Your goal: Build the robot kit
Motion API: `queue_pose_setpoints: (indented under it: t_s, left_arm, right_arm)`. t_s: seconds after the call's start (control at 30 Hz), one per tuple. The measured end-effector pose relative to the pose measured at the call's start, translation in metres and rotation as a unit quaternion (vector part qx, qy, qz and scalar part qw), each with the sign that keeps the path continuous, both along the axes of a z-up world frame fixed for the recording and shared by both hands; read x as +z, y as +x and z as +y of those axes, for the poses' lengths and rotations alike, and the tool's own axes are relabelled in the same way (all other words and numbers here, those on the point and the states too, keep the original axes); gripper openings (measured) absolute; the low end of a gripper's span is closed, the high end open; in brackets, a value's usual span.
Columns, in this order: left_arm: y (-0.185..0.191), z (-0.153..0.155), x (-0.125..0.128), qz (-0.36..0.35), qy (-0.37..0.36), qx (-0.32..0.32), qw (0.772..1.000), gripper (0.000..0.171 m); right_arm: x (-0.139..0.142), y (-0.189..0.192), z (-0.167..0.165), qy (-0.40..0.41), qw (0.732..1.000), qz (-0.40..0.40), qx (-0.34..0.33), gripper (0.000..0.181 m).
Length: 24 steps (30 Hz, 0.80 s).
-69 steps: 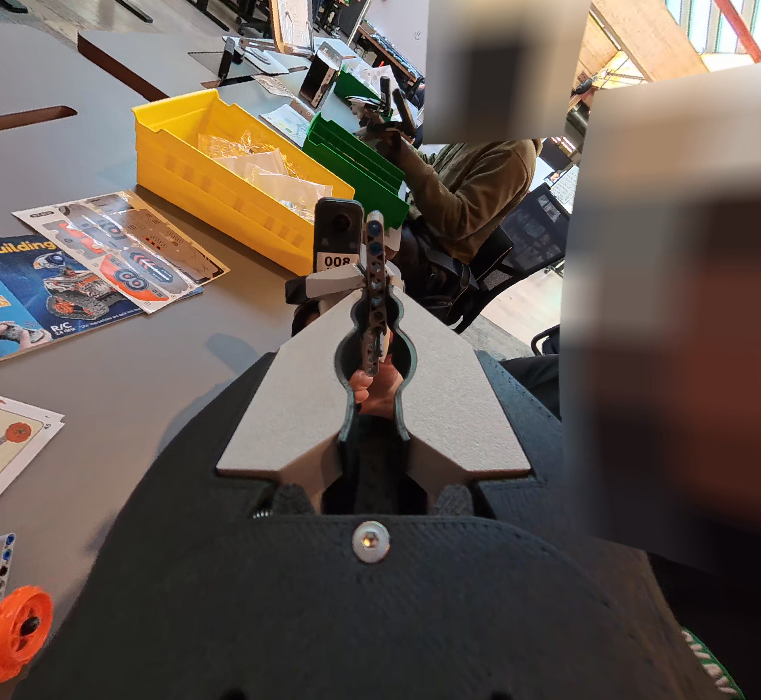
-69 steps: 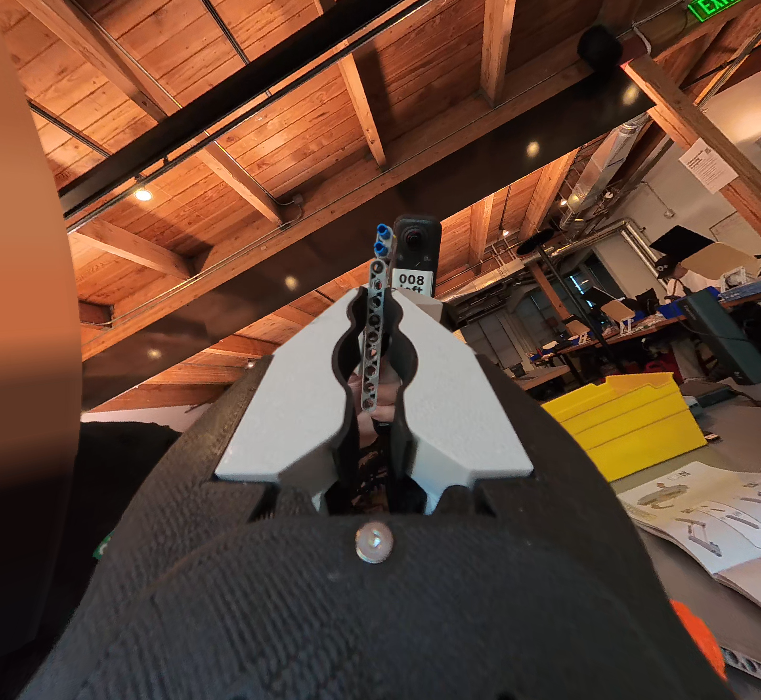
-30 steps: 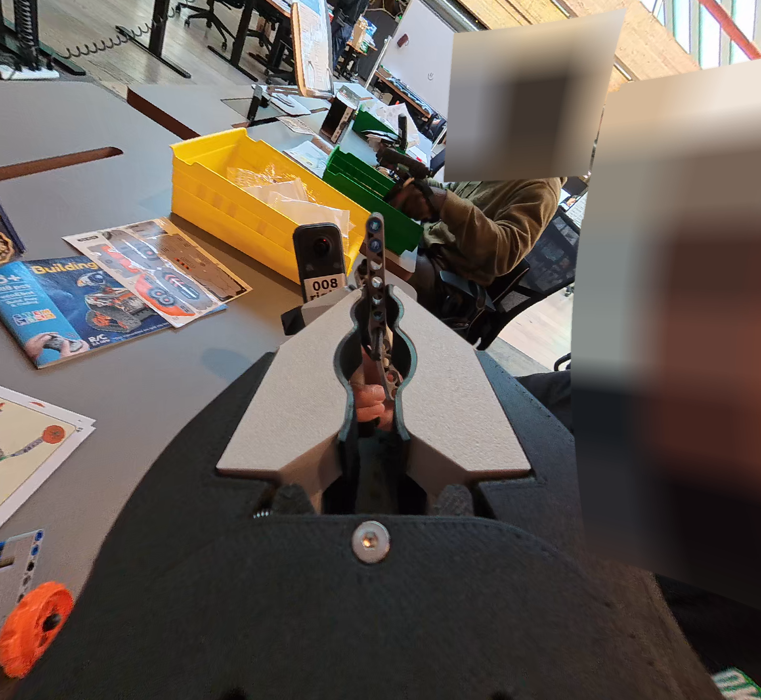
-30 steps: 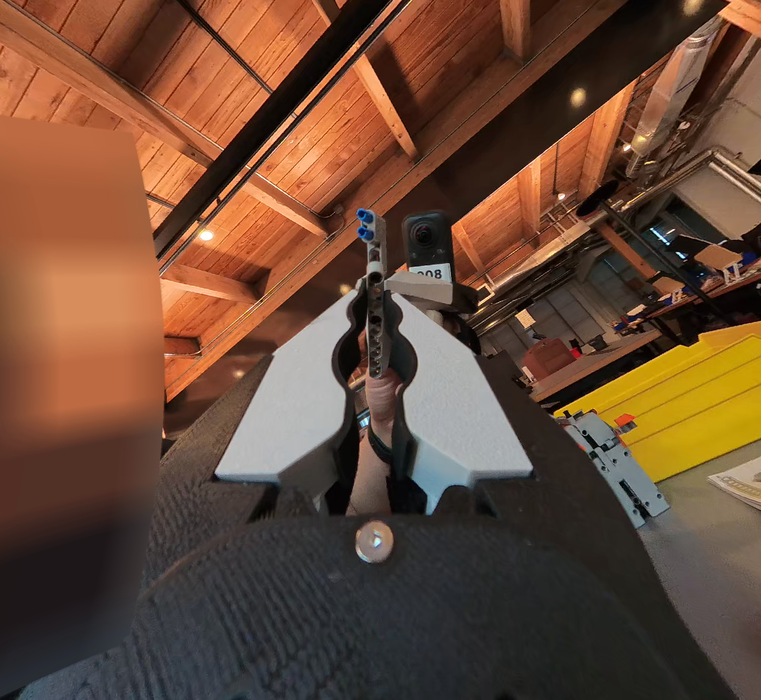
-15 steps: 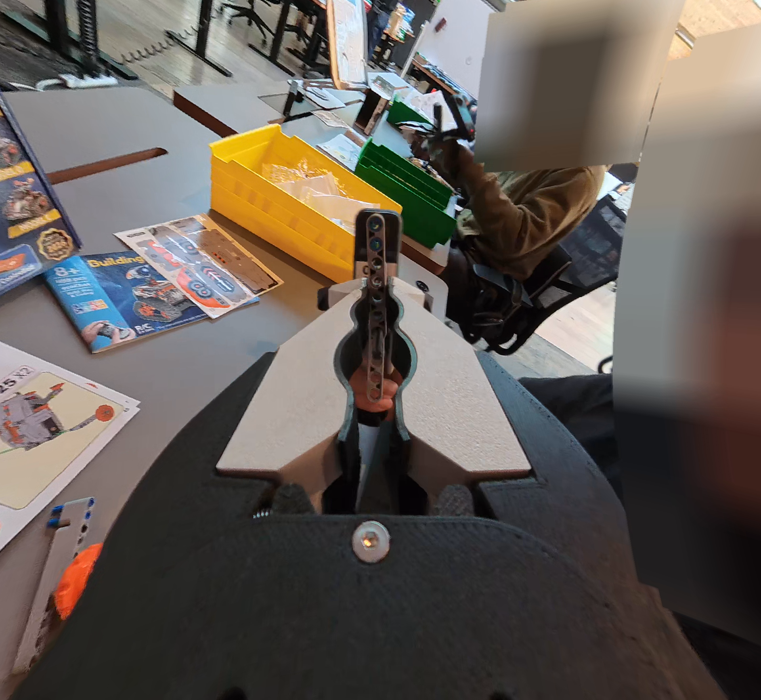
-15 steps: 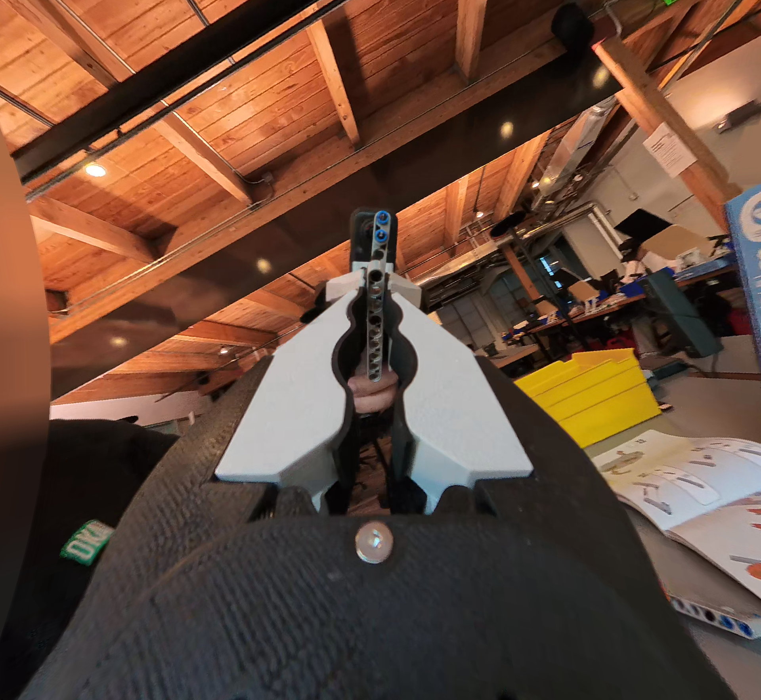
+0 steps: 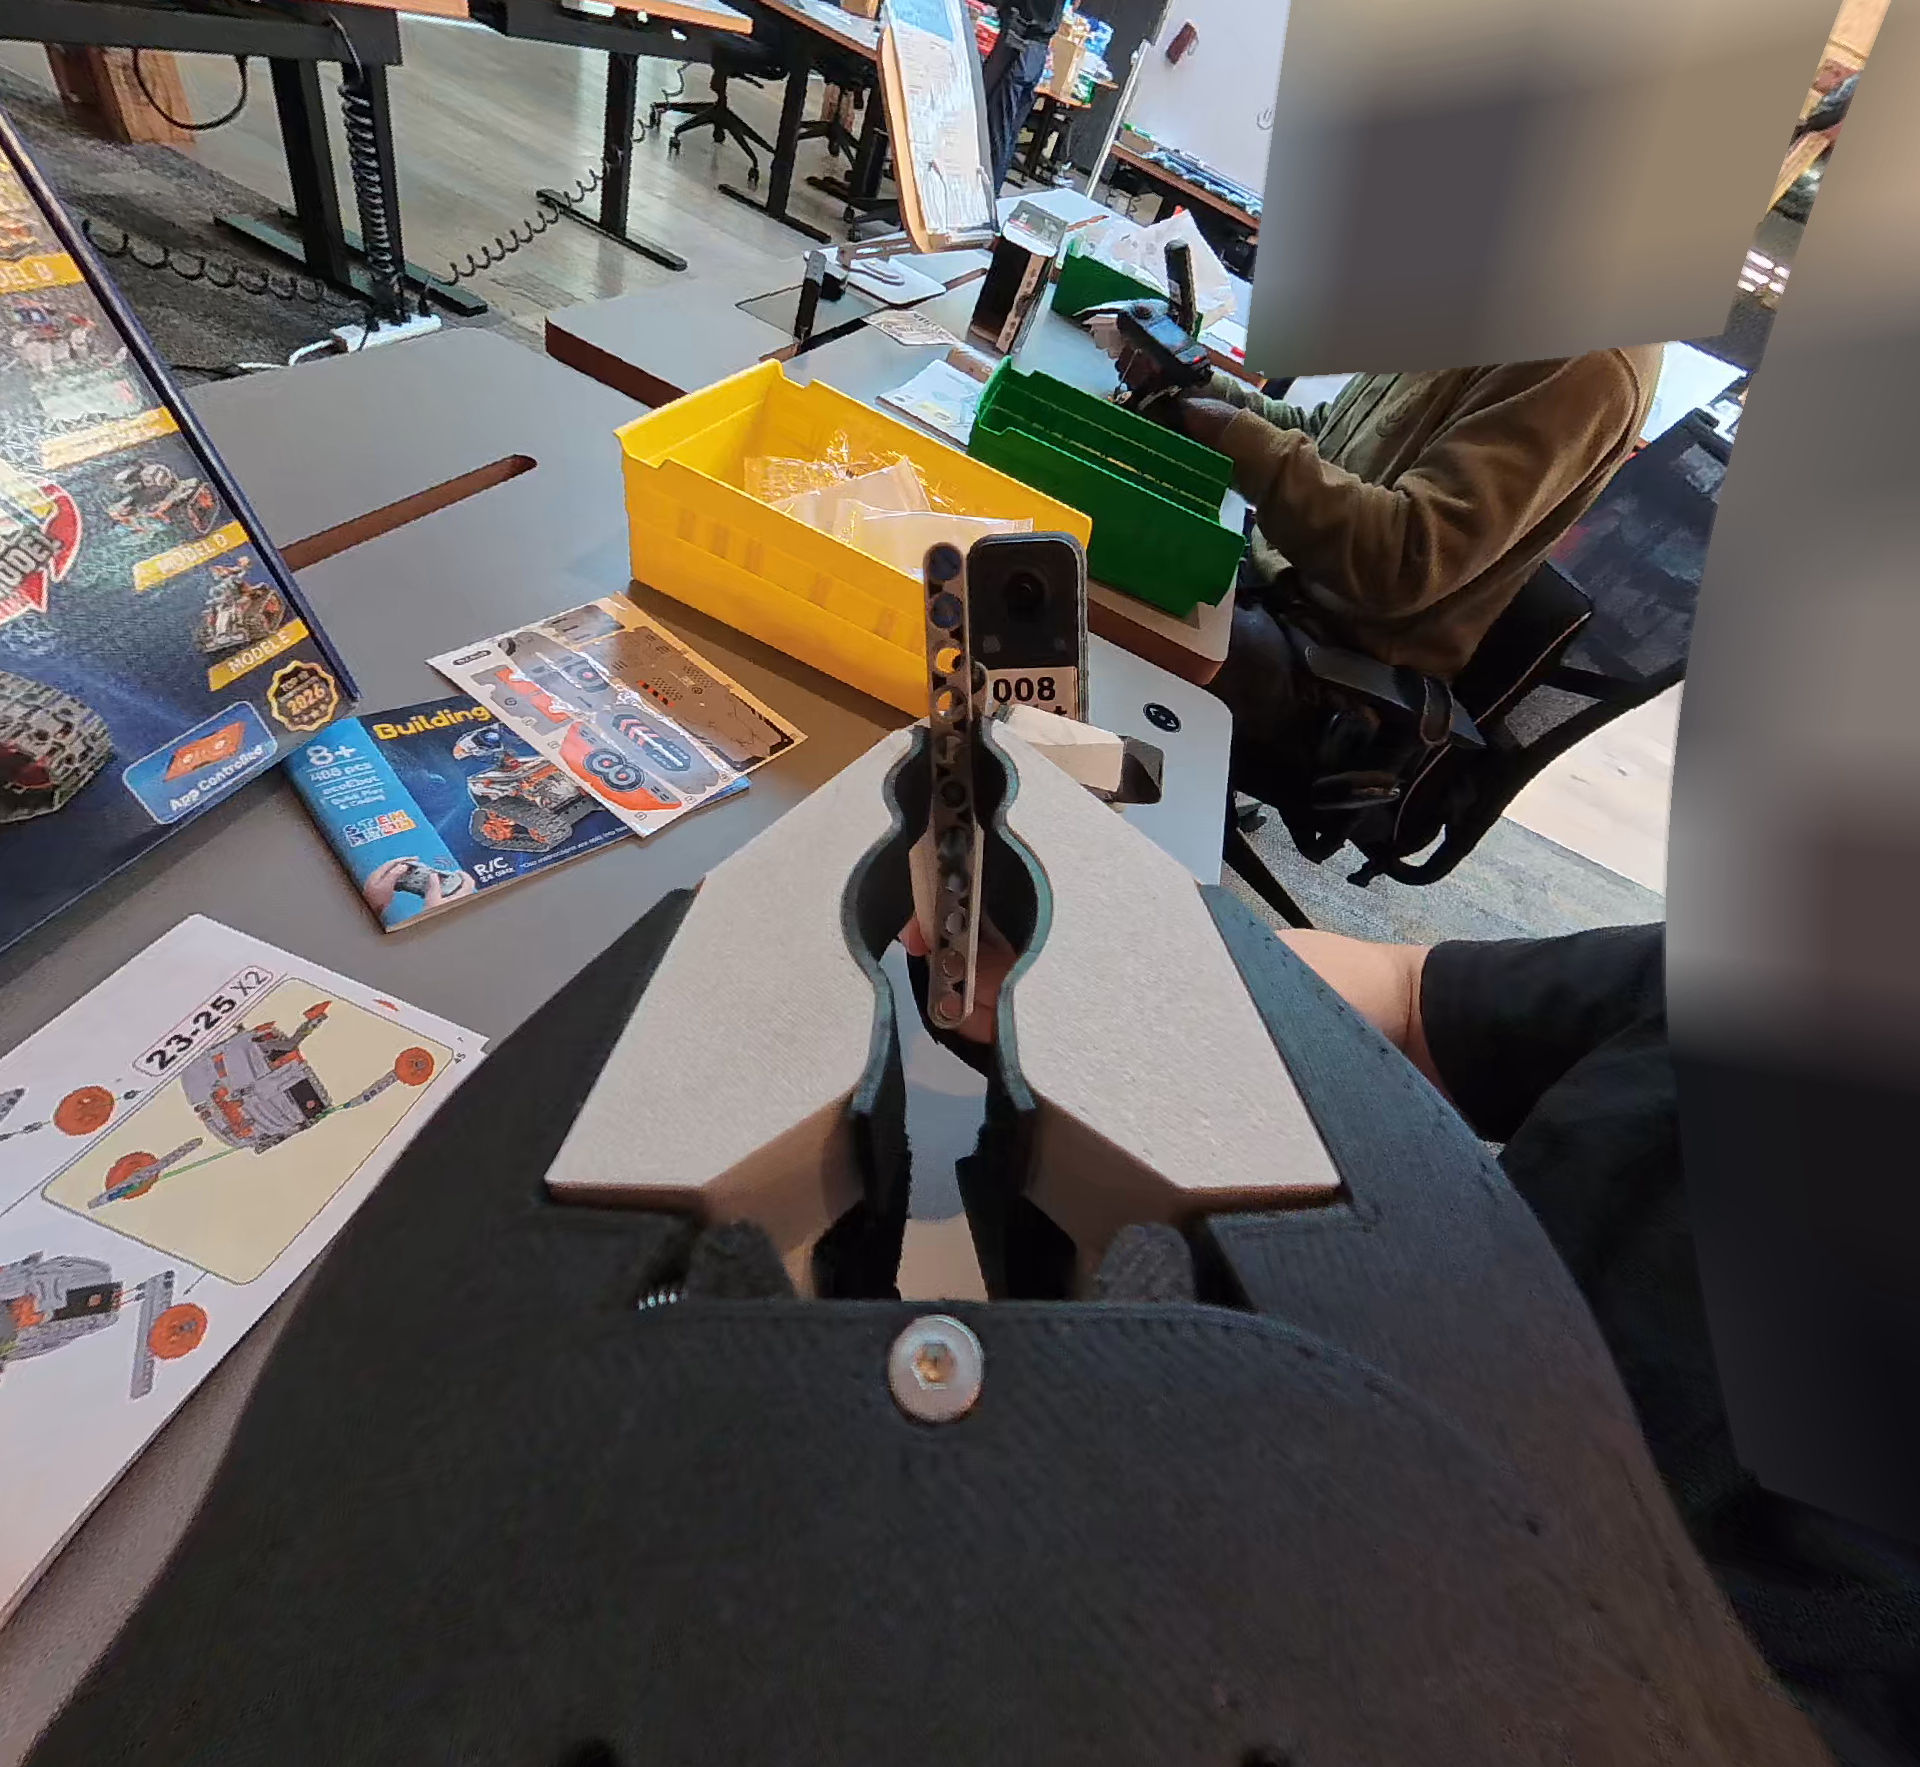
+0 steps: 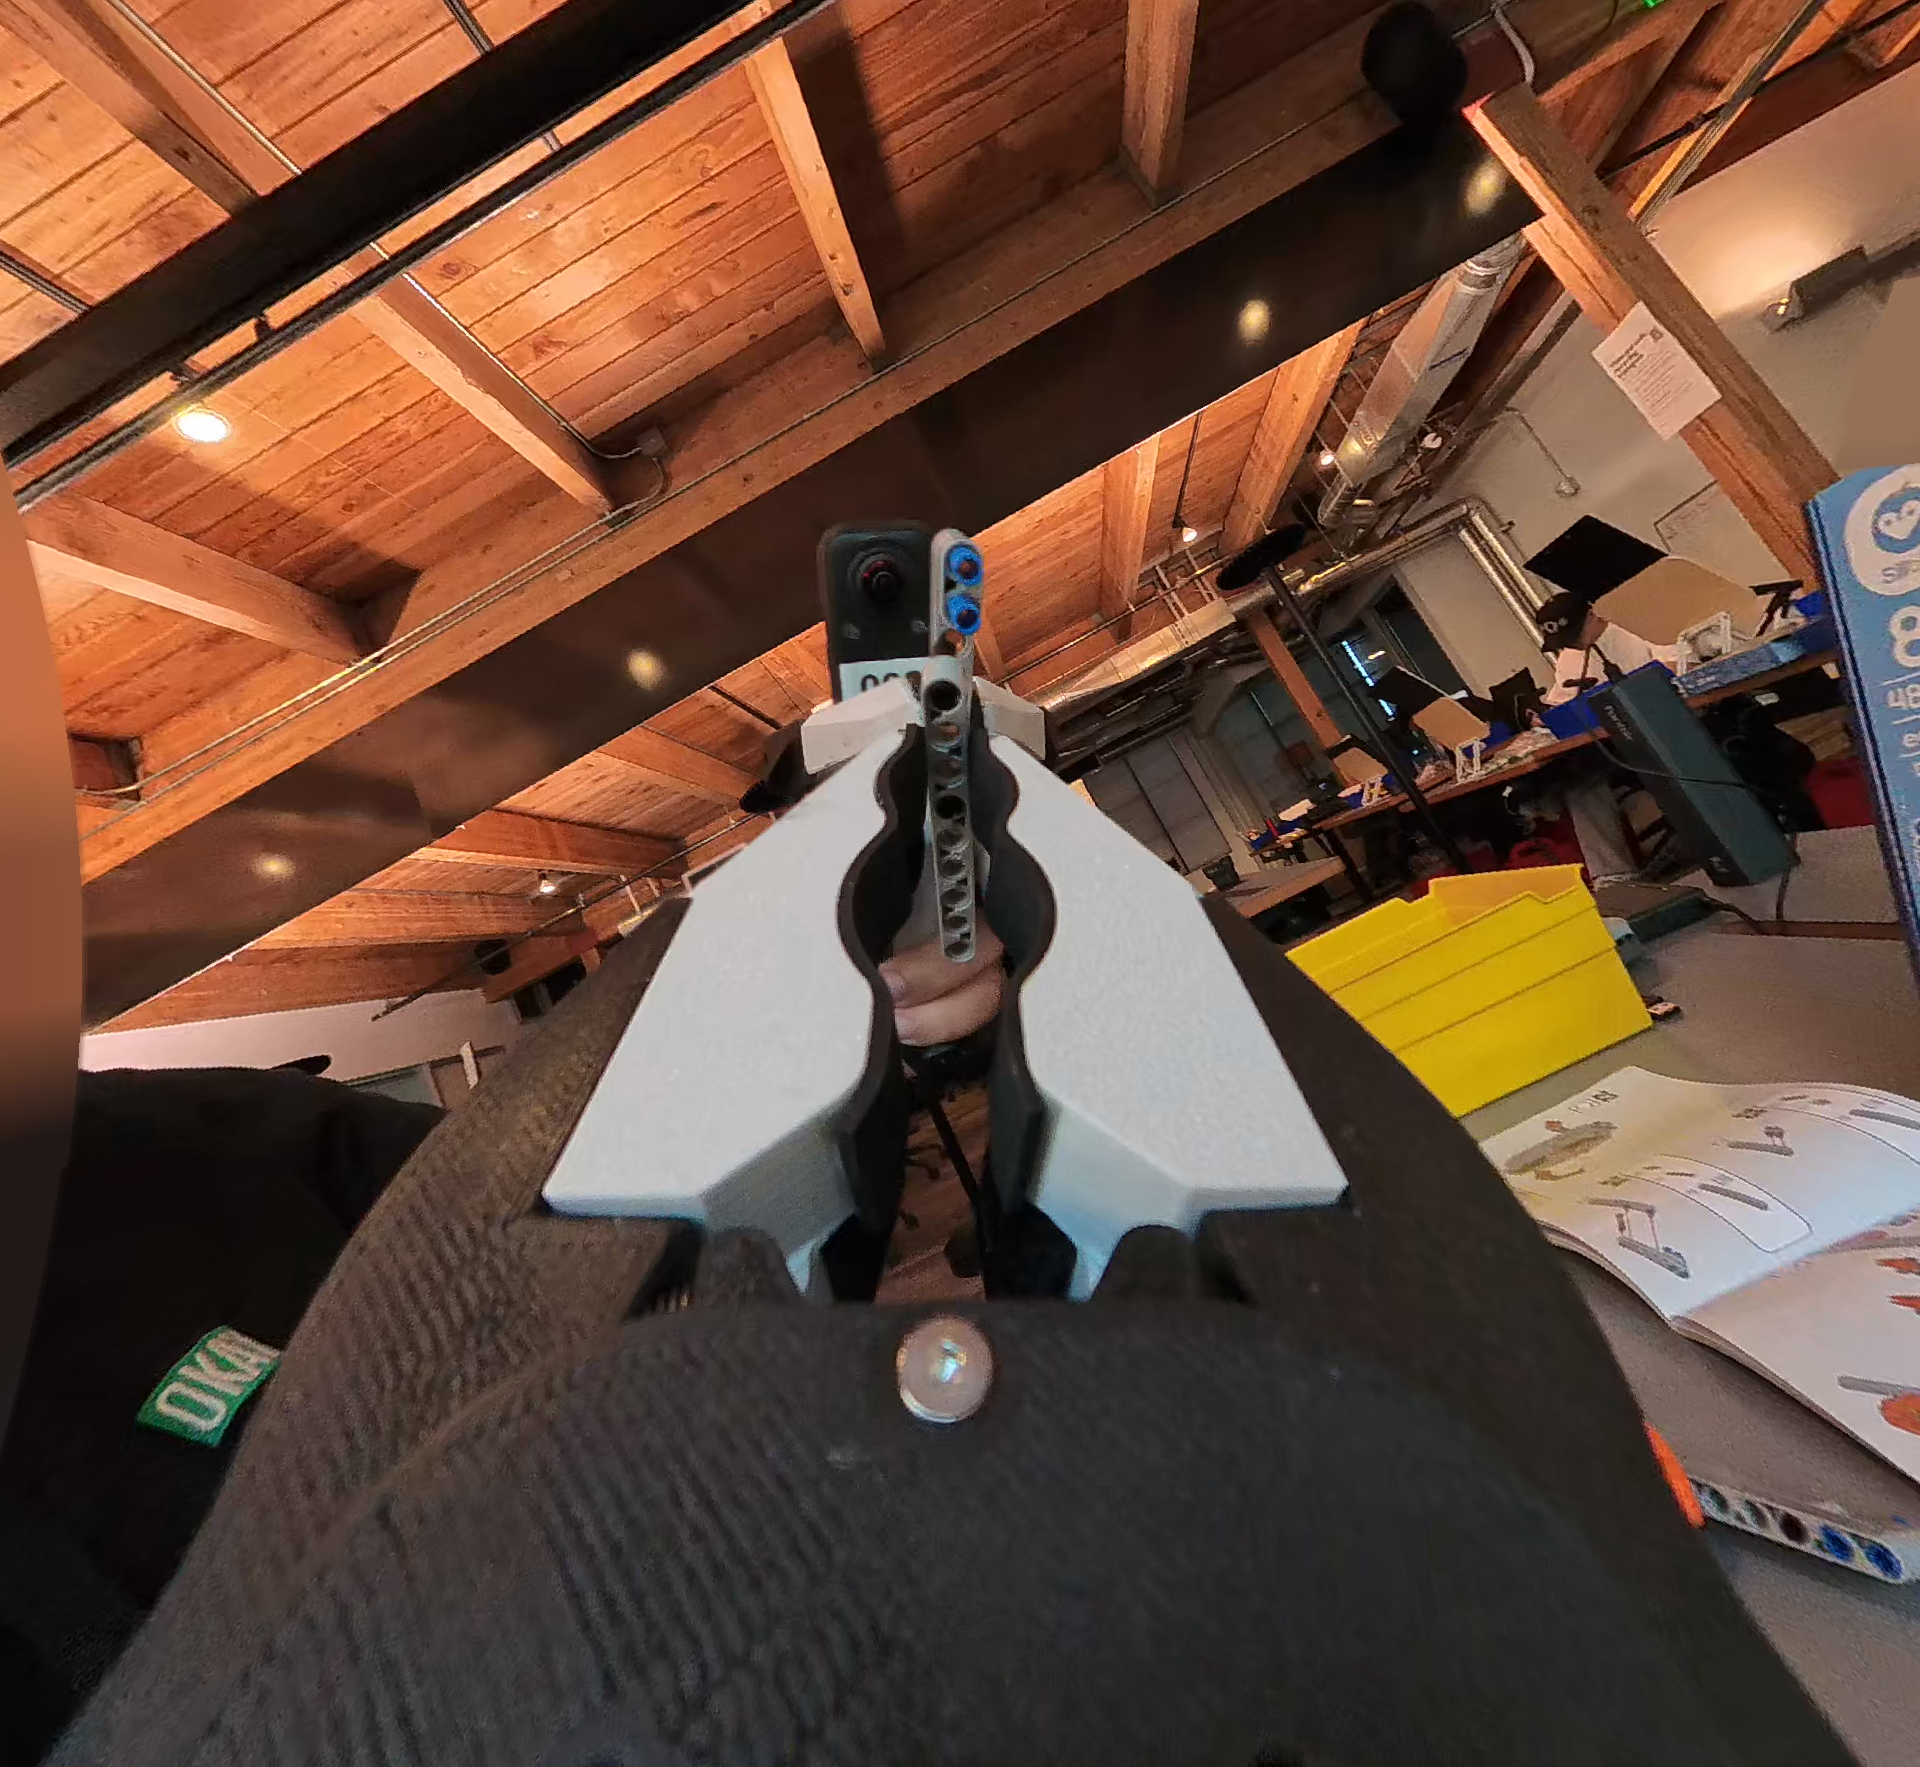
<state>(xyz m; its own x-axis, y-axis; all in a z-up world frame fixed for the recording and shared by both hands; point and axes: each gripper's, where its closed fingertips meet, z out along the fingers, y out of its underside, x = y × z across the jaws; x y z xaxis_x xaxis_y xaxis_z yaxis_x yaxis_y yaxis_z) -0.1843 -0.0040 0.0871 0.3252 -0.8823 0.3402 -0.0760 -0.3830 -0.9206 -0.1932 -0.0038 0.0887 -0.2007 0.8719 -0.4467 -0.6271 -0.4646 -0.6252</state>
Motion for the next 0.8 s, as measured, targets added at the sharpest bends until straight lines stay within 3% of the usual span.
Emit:
queue_pose_setpoints:
  t_s: [0.33, 0.8]
  left_arm:
    - [0.0009, -0.0030, 0.0006, -0.058, -0.043, -0.022, 0.997, 0.005]
    - [-0.0013, -0.0064, 0.0013, -0.047, -0.060, -0.037, 0.996, 0.006]
  right_arm:
    - [-0.0009, -0.0009, -0.0020, -0.011, 0.999, 0.020, 0.029, 0.006]
    - [-0.0006, -0.0052, -0.0052, 0.005, 0.998, 0.009, 0.060, 0.006]
